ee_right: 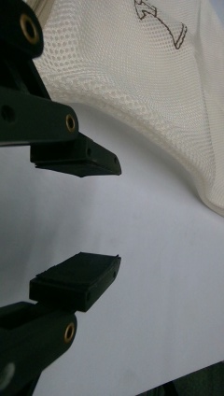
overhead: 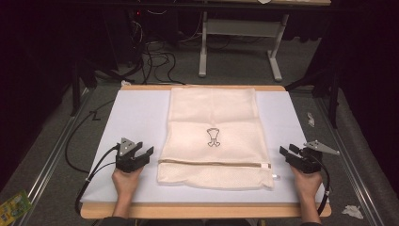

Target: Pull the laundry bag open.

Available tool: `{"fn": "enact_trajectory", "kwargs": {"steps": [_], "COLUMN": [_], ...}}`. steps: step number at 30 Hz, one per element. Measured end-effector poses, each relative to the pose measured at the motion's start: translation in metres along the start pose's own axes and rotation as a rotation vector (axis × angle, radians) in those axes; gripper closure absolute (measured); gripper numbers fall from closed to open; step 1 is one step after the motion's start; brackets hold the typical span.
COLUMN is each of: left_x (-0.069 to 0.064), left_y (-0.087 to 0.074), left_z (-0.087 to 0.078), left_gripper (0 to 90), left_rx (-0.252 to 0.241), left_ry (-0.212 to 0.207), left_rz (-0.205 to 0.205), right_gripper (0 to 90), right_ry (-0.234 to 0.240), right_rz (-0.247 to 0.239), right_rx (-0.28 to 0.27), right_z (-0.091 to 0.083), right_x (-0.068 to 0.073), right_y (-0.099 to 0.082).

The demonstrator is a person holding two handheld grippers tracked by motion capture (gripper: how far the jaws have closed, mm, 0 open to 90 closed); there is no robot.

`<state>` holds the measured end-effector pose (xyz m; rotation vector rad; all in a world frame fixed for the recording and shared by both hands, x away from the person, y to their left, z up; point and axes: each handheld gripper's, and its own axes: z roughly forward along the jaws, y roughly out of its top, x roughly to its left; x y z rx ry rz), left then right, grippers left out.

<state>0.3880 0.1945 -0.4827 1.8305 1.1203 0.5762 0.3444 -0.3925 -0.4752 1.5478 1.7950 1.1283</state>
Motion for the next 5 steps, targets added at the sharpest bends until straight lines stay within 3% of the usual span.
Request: {"fn": "enact_trajectory", "kwargs": {"steps": [5], "left_x": [-0.0012], "left_y": [-0.0005], "left_z": [-0.0008], "left_gripper": [45.8], "left_rx": [0.002], "left_ry": [0.003], "left_rz": [0.007], "right_gripper": [47.3], "right_ry": [-0.005], "right_rz": [0.0], "right_rx": [0.015], "right_z": [0.0012], "right_x": [0.0007], "right_y": [0.0003]}}
